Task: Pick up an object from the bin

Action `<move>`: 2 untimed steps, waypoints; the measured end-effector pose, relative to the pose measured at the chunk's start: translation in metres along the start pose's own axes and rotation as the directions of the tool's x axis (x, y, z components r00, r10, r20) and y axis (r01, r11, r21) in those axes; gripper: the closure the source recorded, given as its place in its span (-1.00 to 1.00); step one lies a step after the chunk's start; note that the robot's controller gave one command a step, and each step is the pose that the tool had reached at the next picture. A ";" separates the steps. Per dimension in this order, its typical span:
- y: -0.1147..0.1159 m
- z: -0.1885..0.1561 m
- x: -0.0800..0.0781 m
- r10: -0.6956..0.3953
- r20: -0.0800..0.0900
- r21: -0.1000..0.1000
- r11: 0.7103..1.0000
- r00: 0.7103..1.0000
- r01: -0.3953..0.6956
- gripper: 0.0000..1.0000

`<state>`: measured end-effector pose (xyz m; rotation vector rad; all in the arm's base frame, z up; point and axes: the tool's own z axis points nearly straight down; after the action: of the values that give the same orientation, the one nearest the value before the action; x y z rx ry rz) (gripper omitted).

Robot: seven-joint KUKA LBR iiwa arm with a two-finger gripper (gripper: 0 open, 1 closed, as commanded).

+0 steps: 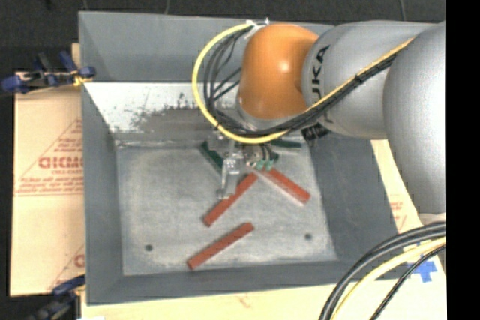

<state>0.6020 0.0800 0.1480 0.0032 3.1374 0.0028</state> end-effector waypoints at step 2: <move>-0.072 0.073 0.017 0.076 0.000 0.005 0.997 0.997 -0.076 -1.00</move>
Offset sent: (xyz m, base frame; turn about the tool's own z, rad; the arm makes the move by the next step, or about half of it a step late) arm 0.0194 -0.0029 -0.0780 0.1327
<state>0.5855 0.0081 0.0744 0.1227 3.1352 -0.0046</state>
